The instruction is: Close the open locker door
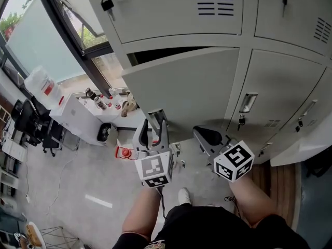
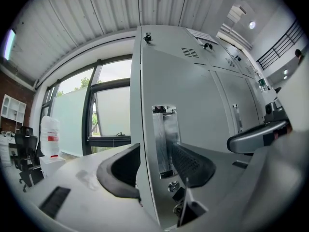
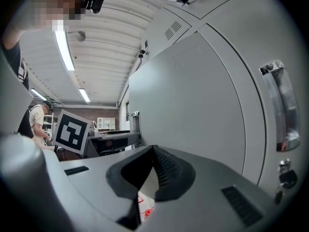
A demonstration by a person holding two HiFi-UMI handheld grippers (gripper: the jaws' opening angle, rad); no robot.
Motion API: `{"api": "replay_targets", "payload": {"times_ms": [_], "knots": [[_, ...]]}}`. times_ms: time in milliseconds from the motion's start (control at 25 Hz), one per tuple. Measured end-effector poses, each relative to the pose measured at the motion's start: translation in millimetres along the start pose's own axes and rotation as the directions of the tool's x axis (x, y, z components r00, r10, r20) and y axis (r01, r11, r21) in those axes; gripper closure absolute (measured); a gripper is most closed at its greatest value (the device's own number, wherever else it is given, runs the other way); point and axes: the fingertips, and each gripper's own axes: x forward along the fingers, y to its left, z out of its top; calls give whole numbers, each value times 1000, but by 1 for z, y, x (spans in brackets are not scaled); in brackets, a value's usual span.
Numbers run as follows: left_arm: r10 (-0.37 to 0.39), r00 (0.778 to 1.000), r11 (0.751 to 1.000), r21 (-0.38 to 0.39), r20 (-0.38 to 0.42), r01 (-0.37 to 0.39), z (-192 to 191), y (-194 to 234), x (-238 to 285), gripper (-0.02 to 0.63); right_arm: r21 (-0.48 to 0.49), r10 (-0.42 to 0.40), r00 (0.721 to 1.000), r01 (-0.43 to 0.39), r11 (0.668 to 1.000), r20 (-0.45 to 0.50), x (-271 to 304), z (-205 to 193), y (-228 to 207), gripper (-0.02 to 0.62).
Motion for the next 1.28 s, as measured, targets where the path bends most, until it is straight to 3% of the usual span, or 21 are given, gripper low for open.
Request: {"api": "replay_targets", "payload": {"times_ms": [840, 1120, 1280], "knots": [[-31, 1000, 1000, 0, 5, 31, -4, 13, 48, 402, 17, -48, 999, 48, 999, 3, 31, -1, -16, 542], [-15, 1000, 1000, -5, 3, 15, -5, 15, 58, 396, 23, -64, 998, 64, 998, 5, 34, -1, -20, 542], [34, 999, 999, 10, 3, -34, -5, 15, 60, 390, 22, -75, 997, 75, 997, 2, 36, -2, -22, 543]]}}
